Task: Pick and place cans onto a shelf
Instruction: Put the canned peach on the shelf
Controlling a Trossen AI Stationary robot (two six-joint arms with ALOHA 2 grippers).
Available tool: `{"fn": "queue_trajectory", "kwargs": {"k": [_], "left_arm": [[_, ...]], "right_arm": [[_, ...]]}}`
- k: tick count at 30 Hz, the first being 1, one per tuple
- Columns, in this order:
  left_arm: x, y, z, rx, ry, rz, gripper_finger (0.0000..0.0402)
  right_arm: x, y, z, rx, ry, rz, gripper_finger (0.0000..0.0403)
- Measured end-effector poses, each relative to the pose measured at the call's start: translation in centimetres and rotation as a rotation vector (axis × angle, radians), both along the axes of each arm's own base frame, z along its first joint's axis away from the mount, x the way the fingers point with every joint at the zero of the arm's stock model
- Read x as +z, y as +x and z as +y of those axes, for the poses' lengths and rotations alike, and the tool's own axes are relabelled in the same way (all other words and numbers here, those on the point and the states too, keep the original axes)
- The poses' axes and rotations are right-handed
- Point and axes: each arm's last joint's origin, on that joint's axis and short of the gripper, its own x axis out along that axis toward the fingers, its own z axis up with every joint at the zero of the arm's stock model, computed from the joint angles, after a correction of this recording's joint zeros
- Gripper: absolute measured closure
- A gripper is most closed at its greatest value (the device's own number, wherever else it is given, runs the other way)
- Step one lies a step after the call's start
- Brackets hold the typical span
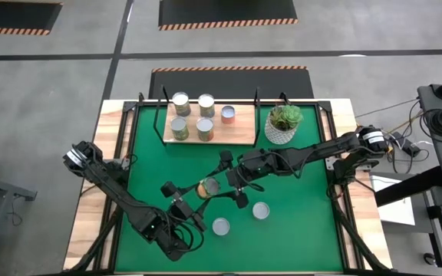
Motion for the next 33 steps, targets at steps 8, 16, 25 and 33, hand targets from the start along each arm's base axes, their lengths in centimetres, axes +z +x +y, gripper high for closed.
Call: {"fn": "queue_trajectory", "kwargs": {"k": [8,16,25,33], "left_arm": [[0.0,0.0,0.0,0.0,-0.003,-0.003,0.0121],[0.0,0.0,0.0,0.006,0.004,-0.008,0.0092],[0.4,-1.7,-1.0,-0.042,0.052,0.023,0.0086],[0.4,-2.5,-1.2,-0.051,0.099,0.044,0.0086]], "right_arm": [[-0.1,0.0,0.0,0.002,-0.007,0.013,0.0105],[-0.4,-0.1,-0.4,-0.004,-0.012,0.045,0.0109],[-1.1,-0.2,-2.9,-0.084,-0.007,0.184,0.0108],[-1.3,-0.3,-6.7,-0.239,0.034,0.185,0.0108]]}}
